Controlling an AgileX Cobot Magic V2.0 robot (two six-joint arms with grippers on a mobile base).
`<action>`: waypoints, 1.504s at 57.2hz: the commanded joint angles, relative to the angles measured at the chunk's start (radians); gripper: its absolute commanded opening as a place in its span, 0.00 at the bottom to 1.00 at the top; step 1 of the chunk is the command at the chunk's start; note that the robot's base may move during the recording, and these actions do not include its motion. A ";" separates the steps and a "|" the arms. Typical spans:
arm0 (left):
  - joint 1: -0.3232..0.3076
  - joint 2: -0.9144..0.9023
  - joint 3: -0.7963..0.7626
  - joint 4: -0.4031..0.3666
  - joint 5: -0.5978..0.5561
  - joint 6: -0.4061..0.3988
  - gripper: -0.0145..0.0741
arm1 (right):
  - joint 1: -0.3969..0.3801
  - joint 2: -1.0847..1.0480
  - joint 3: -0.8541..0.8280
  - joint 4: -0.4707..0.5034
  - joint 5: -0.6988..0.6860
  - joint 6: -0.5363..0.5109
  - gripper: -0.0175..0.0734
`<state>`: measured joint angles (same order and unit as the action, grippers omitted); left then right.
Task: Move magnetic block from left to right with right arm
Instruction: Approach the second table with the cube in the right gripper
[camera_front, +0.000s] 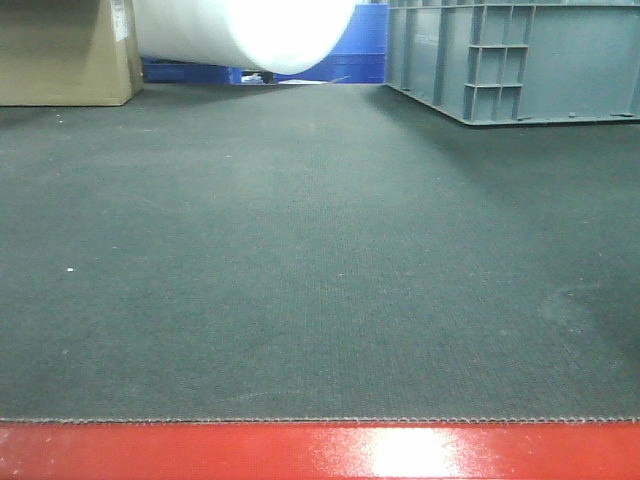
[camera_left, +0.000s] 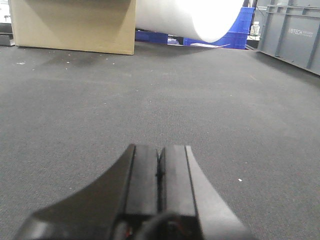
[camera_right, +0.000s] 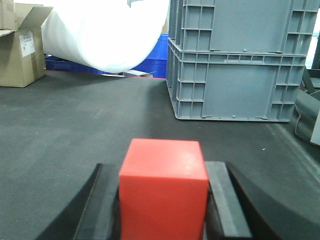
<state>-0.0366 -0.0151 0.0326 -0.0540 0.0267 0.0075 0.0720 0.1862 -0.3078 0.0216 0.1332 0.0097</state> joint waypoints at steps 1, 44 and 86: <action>-0.006 -0.007 0.009 -0.003 -0.084 -0.007 0.02 | -0.003 0.011 -0.031 0.002 -0.086 -0.010 0.56; -0.006 -0.007 0.009 -0.003 -0.084 -0.007 0.02 | -0.003 0.011 -0.092 -0.016 -0.108 -0.010 0.56; -0.006 -0.007 0.009 -0.003 -0.084 -0.007 0.02 | -0.003 0.596 -0.456 -0.001 0.575 -0.010 0.56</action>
<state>-0.0366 -0.0151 0.0326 -0.0540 0.0267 0.0075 0.0720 0.7309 -0.7242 0.0148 0.7605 0.0097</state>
